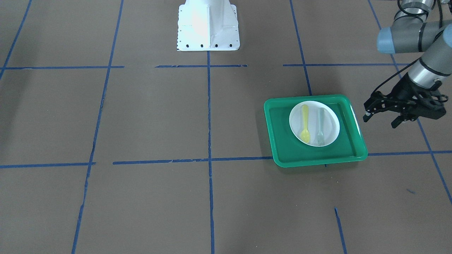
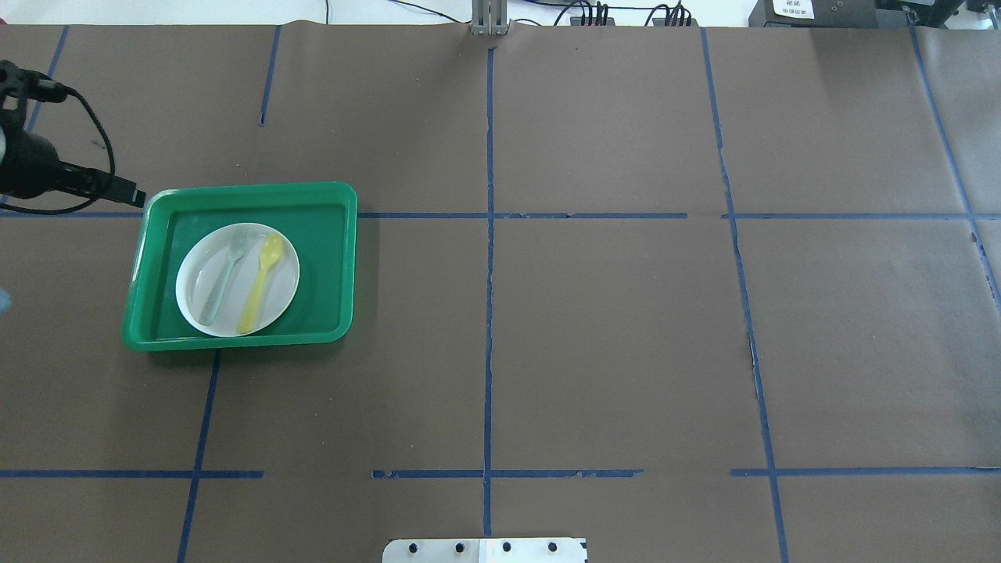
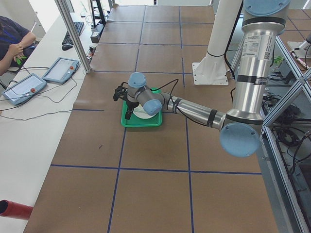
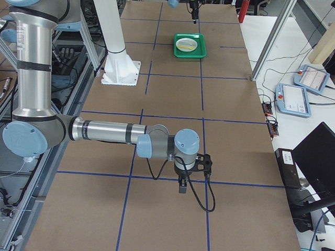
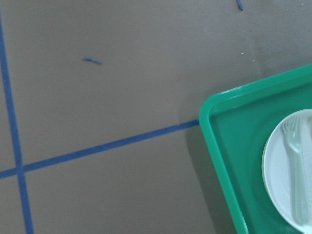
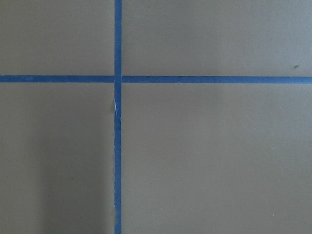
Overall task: Place spoon
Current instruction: 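Move the left gripper over the yellow spoon on the white plate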
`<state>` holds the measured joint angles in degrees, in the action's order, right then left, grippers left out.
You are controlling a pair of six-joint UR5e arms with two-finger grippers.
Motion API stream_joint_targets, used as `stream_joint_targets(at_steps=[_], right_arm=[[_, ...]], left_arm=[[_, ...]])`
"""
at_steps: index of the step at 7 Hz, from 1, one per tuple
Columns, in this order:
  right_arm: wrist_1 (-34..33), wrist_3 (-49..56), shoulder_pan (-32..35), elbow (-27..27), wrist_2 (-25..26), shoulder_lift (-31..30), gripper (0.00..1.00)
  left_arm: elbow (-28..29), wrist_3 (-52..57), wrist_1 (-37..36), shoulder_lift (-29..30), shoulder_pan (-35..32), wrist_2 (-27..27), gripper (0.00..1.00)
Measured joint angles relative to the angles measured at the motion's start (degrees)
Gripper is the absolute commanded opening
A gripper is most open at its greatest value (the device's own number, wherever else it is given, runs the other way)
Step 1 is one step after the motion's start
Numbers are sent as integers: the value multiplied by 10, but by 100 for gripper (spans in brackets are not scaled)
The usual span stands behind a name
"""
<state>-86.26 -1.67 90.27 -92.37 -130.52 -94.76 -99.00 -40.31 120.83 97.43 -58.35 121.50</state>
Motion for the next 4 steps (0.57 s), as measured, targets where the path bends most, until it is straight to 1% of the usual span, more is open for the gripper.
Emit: stream_joint_targets(at_steps=[1, 2, 3, 4], right_arm=[[0, 0, 0, 0, 0, 0, 100], [0, 0, 0, 0, 0, 0, 100], [0, 0, 0, 0, 0, 0, 100], [0, 0, 0, 0, 0, 0, 100]], left_arm=[[2, -35, 0, 15, 37, -26, 99], [4, -53, 0, 23, 65, -46, 88], [7, -61, 0, 28, 89, -59, 81], [14, -68, 0, 35, 111, -63, 64]])
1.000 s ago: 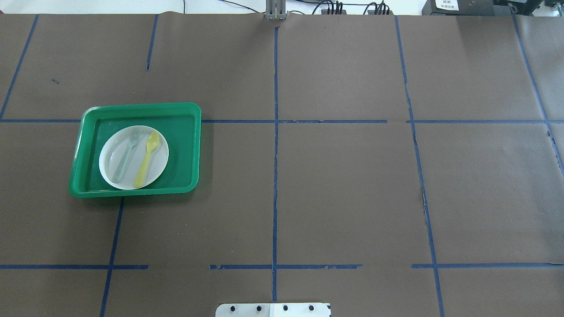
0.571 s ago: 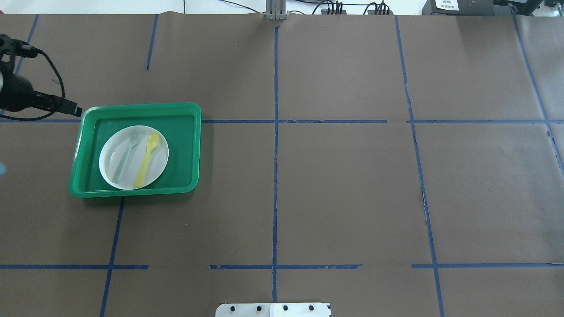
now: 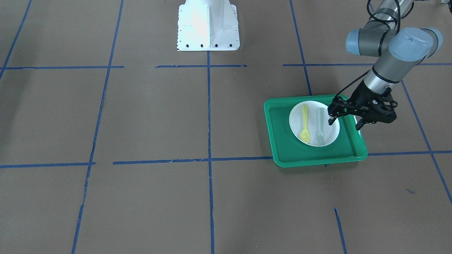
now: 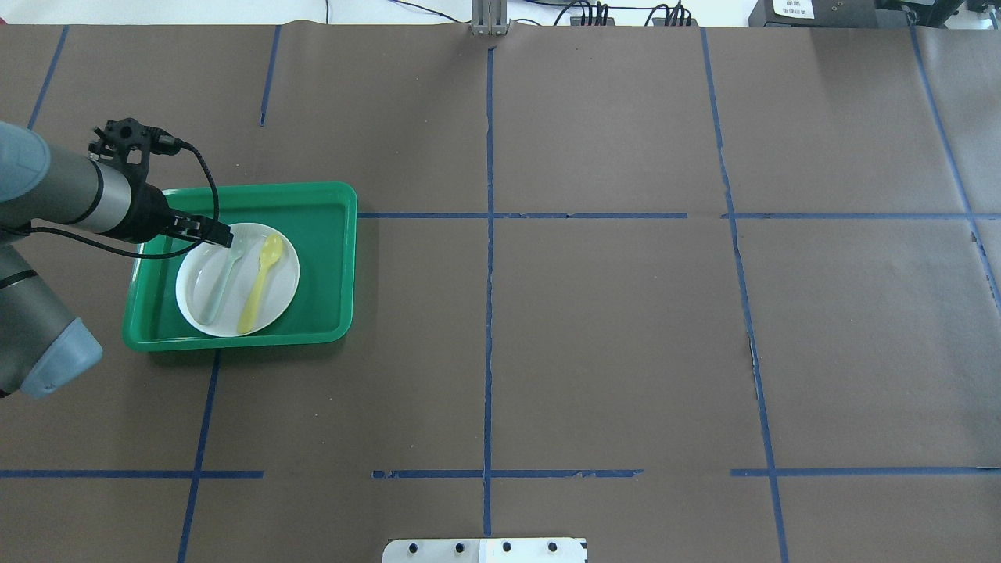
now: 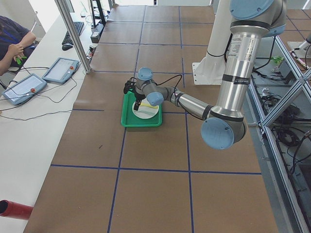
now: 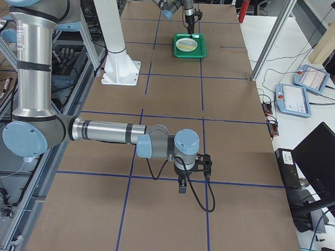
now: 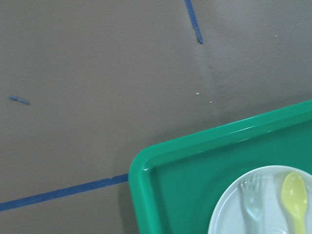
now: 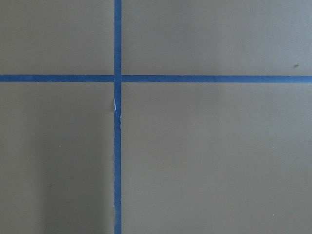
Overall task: Place spoon
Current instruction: 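Move the left gripper over the yellow spoon on the white plate, then lower the left gripper and close it on the yellow spoon handle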
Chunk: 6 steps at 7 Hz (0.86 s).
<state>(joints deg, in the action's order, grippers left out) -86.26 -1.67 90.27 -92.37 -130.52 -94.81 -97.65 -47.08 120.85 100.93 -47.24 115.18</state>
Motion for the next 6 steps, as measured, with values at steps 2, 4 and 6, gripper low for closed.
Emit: stream_joint_targets(at_steps=[2, 4, 6], right_arm=[[0, 0, 0, 0, 0, 0, 100], [0, 0, 0, 0, 1, 0, 100], [0, 0, 0, 0, 0, 0, 100]], left_arm=[[20, -11, 0, 19, 29, -2, 63], [33, -12, 0, 29, 41, -2, 63], [40, -12, 0, 30, 51, -2, 57]])
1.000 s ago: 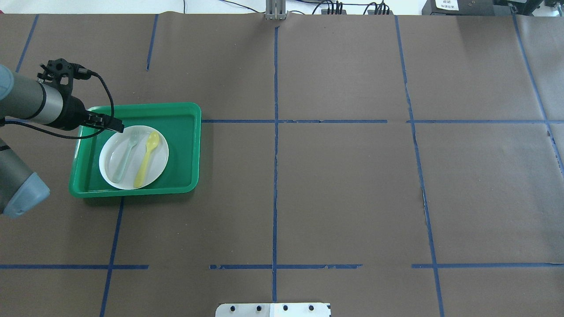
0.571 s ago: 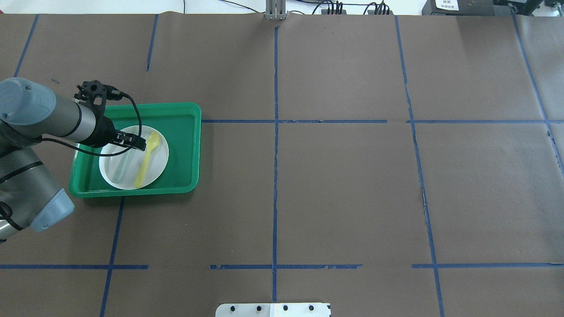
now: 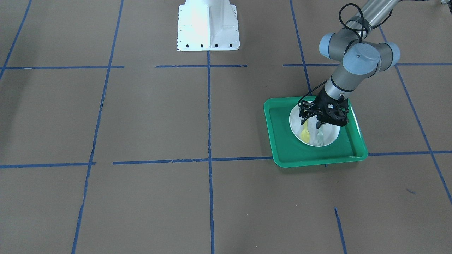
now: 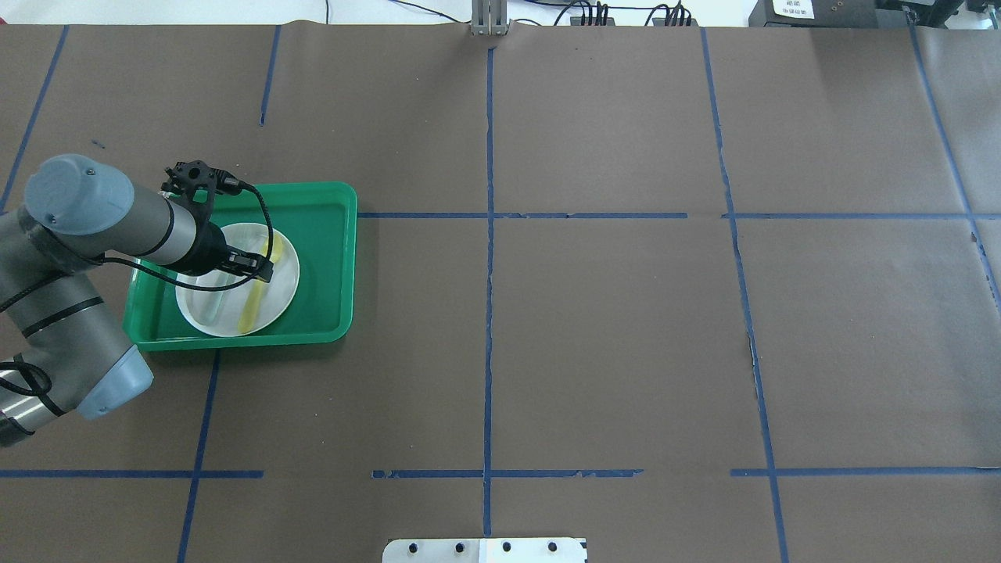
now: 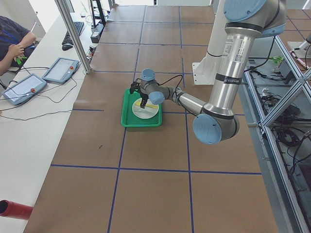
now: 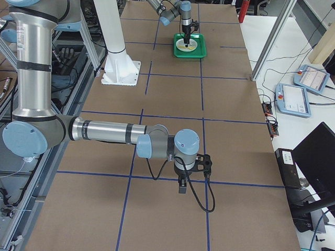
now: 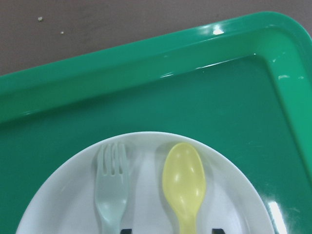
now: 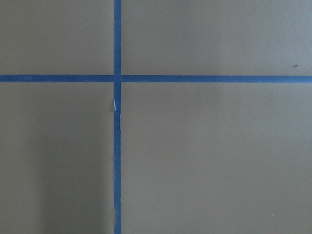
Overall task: Place spoon
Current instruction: 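Lower the left gripper and close it on the yellow spoon handle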
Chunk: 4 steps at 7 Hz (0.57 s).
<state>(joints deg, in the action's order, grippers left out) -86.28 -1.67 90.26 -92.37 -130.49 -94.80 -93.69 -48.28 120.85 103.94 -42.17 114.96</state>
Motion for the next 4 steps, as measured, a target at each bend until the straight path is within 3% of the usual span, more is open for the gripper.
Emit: stream_joint_targets(at_steps=[3, 4], right_arm=[[0, 0, 0, 0, 0, 0, 100], [0, 0, 0, 0, 0, 0, 100]], left_arm=[[5, -1, -1, 1, 9, 1, 38], [5, -1, -1, 1, 9, 1, 37]])
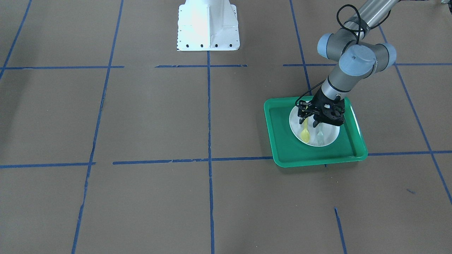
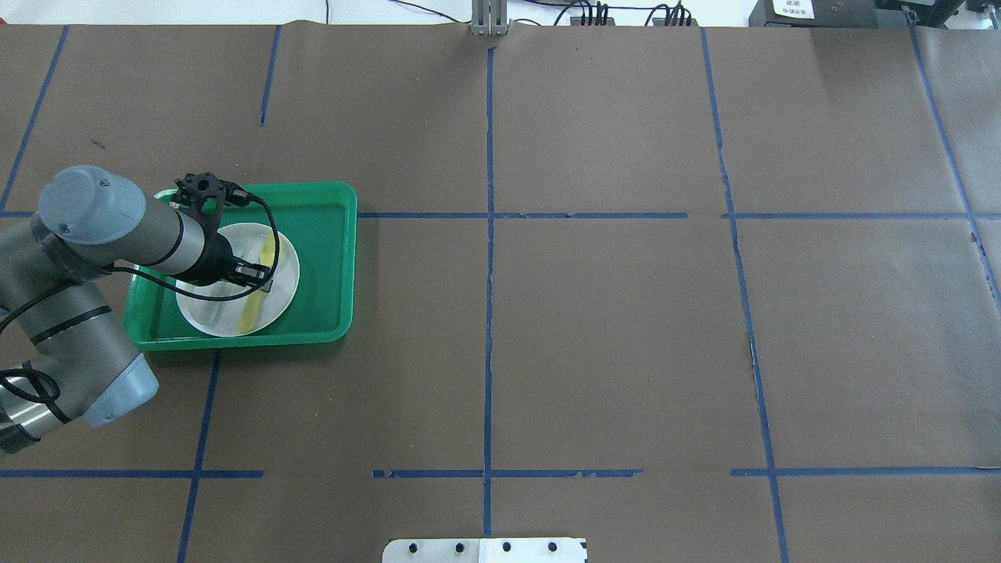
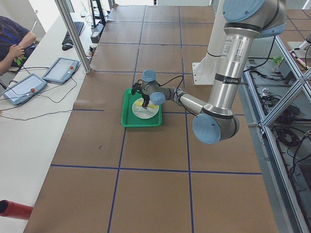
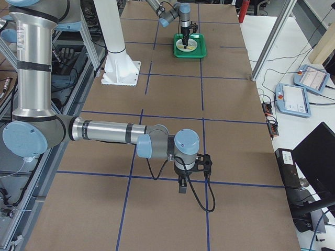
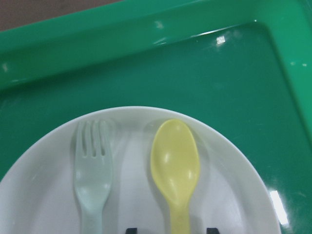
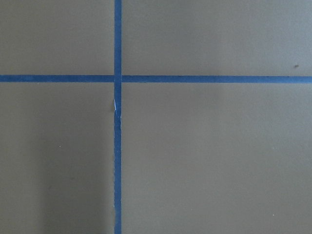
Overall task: Place spoon
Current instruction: 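Lower the left gripper and close it on the yellow spoon handle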
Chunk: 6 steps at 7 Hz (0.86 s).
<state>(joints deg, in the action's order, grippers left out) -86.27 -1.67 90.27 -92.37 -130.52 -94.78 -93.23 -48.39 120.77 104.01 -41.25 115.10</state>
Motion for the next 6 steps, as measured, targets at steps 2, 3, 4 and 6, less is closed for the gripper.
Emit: stream_joint_targets(at_steps=[2, 3, 4, 6], right_arm=[[0, 0, 0, 0, 0, 0, 100], [0, 0, 0, 0, 0, 0, 100], [0, 0, 0, 0, 0, 0, 100], [0, 0, 0, 0, 0, 0, 100]], left_arm=[[-1, 0, 0, 0, 1, 0, 29], [-1, -1, 0, -1, 1, 0, 23], [0, -3, 0, -1, 0, 0, 15], [-2, -9, -1, -2, -1, 1, 8]])
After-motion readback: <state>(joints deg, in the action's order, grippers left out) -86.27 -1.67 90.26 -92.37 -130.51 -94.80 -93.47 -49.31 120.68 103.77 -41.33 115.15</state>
